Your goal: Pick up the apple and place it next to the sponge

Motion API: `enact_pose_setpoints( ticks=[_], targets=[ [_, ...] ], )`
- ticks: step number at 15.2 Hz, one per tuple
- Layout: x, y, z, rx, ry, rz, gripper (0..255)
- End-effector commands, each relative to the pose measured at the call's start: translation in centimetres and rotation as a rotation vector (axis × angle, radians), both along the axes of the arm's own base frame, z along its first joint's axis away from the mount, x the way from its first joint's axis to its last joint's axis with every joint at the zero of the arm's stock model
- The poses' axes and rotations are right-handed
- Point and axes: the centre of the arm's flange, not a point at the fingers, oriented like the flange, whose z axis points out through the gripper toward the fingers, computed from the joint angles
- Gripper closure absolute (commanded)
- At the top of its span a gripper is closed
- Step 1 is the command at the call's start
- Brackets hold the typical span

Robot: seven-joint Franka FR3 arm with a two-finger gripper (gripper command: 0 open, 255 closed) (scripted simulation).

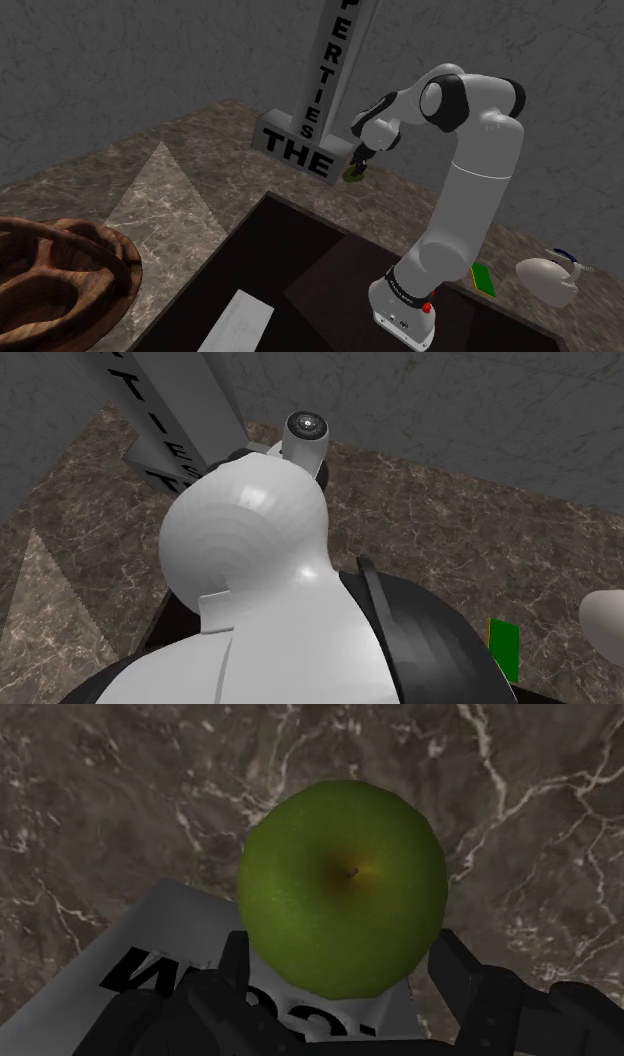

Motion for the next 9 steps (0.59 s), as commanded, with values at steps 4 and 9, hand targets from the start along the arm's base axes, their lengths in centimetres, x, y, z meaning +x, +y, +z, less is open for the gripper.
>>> enact_pose_setpoints(
  ticks=[4, 9],
  targets=[
    [0.0, 0.0, 2.6, 0.000, 0.000, 0.000, 255],
    [0.0, 0.0, 5.2, 0.000, 0.000, 0.000, 255]
  ],
)
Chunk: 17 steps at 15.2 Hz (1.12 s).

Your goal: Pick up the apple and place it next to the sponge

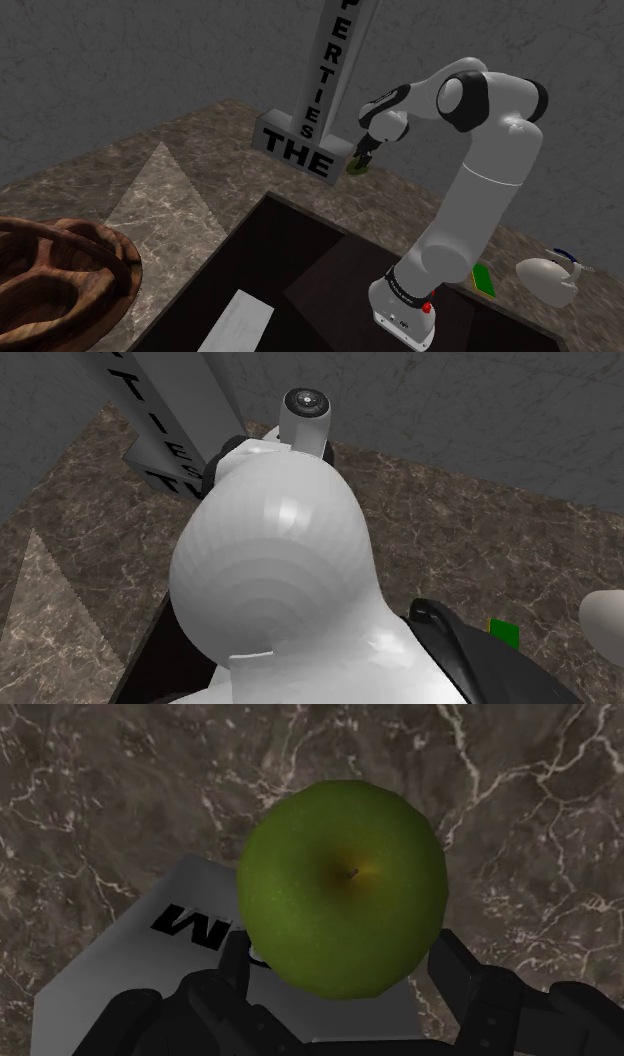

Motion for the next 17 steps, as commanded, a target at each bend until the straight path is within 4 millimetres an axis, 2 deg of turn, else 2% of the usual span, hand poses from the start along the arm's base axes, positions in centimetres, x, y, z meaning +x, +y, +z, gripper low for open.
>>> enact_pose_setpoints(
  ticks=[1, 17],
  targets=[
    [0.0, 0.1, 1.1, 0.000, 0.000, 0.000, 255],
    [0.0, 0.1, 9.5, 0.000, 0.000, 0.000, 255]
  ],
)
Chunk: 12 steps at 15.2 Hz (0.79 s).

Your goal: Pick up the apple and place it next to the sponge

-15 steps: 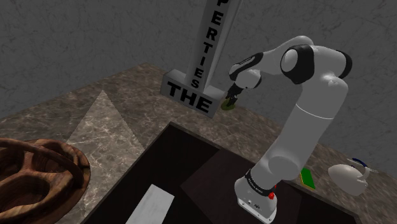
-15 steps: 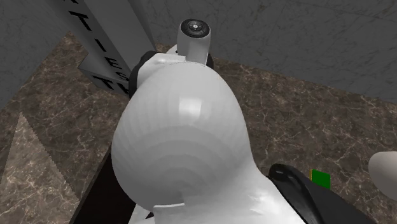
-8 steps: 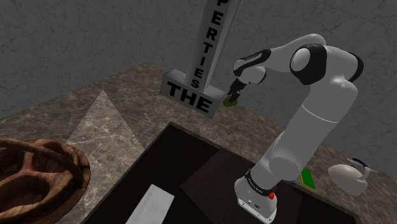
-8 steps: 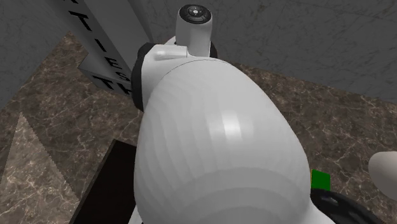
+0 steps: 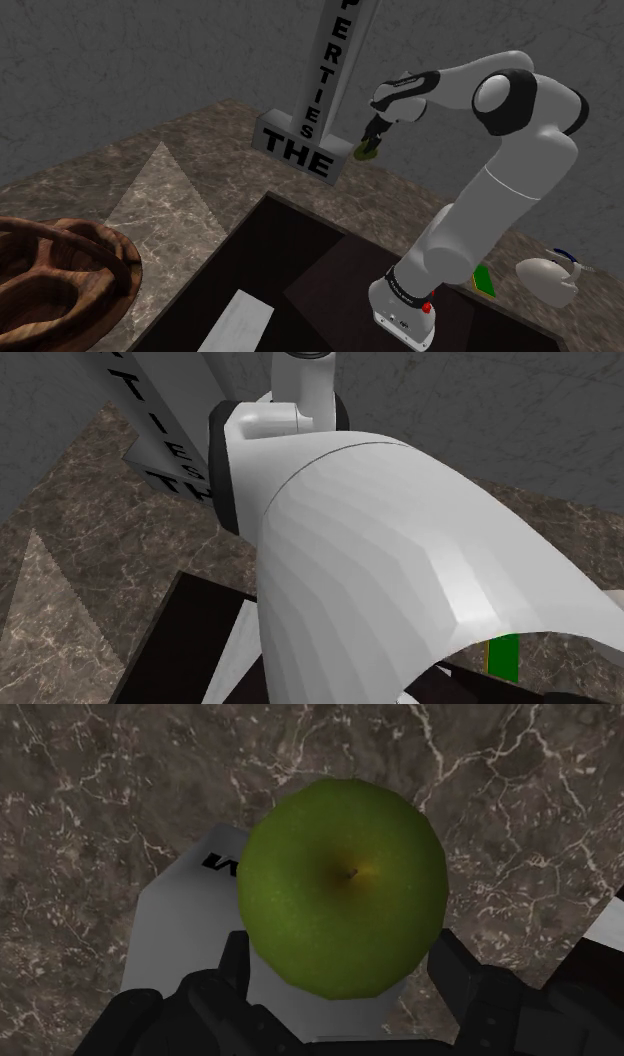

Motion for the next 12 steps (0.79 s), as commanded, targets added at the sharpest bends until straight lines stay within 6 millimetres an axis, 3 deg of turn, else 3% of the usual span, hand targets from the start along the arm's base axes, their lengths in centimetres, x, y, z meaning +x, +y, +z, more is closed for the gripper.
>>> enact_pose_setpoints(
  ticks=[1, 5, 12],
  targets=[
    [0.1, -0.2, 1.2, 0.000, 0.001, 0.000, 255],
    [0.1, -0.2, 3.1, 0.000, 0.001, 0.000, 255],
    [-8.8, -2.9, 3.1, 0.000, 0.001, 0.000, 255]
  ],
)
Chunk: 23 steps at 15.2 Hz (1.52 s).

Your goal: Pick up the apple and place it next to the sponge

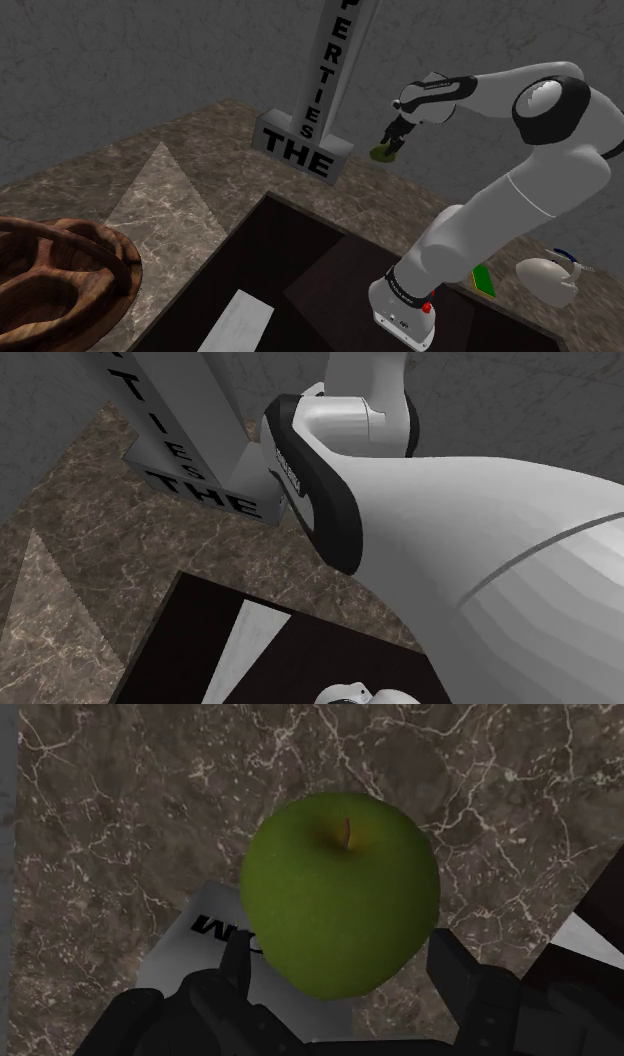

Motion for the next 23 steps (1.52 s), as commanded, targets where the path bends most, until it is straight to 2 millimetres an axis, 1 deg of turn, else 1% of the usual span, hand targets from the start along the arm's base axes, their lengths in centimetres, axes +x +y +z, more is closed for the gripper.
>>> enact_pose_setpoints(
  ticks=[1, 23],
  targets=[
    [-2.4, -0.5, 0.0, -0.001, 0.000, 0.002, 255],
    [-30.2, -9.0, 0.1, -0.001, 0.000, 0.002, 255]
  ],
)
